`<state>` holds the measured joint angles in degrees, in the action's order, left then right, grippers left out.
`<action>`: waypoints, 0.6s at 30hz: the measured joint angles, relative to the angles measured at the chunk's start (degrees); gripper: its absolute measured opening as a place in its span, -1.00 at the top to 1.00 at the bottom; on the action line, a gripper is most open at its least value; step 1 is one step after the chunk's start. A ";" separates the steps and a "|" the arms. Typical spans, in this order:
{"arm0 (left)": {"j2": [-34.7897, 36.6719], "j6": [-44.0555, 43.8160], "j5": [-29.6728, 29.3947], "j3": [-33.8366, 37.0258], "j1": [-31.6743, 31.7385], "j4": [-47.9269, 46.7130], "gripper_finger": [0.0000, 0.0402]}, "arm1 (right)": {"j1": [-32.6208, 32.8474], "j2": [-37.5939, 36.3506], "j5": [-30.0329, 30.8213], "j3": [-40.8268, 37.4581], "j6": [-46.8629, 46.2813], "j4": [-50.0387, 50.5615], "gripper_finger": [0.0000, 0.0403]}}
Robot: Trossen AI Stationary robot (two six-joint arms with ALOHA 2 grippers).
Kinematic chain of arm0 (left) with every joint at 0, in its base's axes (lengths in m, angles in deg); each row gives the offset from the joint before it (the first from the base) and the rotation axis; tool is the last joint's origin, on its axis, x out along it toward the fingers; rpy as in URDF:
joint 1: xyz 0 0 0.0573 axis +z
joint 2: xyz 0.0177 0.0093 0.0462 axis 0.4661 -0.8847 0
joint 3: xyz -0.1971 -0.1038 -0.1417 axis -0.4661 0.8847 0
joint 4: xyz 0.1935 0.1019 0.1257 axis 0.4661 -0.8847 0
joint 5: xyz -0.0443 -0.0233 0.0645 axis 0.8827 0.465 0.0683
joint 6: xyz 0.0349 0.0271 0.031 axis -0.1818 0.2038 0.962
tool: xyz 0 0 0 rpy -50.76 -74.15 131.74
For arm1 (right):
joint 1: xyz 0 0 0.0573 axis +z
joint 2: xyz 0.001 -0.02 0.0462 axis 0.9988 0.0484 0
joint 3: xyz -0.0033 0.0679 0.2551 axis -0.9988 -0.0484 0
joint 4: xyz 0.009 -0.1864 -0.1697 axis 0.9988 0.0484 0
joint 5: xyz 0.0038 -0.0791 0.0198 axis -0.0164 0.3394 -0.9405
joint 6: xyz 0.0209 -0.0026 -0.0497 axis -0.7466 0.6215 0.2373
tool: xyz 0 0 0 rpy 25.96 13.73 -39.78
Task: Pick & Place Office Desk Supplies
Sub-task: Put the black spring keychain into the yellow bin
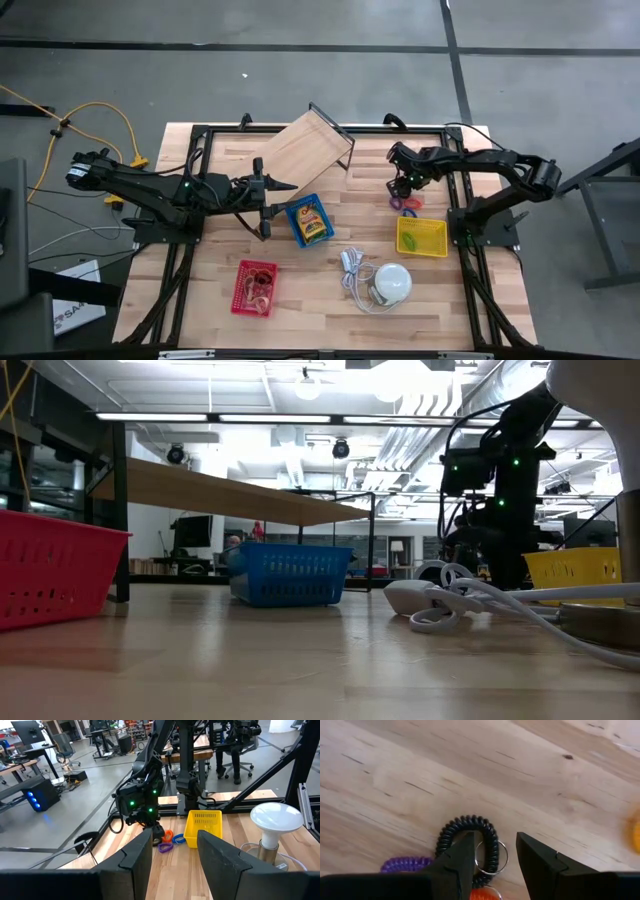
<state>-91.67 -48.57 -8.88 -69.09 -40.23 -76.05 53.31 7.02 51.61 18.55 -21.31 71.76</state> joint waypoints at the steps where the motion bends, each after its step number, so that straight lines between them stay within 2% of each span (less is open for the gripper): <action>1: 0.00 0.00 0.01 0.00 0.00 0.02 0.25 | 0.00 0.11 0.00 -0.02 0.01 -0.06 0.34; 8: 0.00 0.00 0.00 0.00 0.00 0.00 0.25 | 0.00 3.89 -0.70 0.17 0.74 -0.93 0.34; 18: 0.00 0.00 0.01 0.00 0.01 0.01 0.25 | 0.00 4.04 -0.61 0.09 1.14 -1.55 0.34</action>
<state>-91.67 -48.57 -8.87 -69.09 -40.22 -76.04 53.31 11.07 50.99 18.64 -20.18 70.20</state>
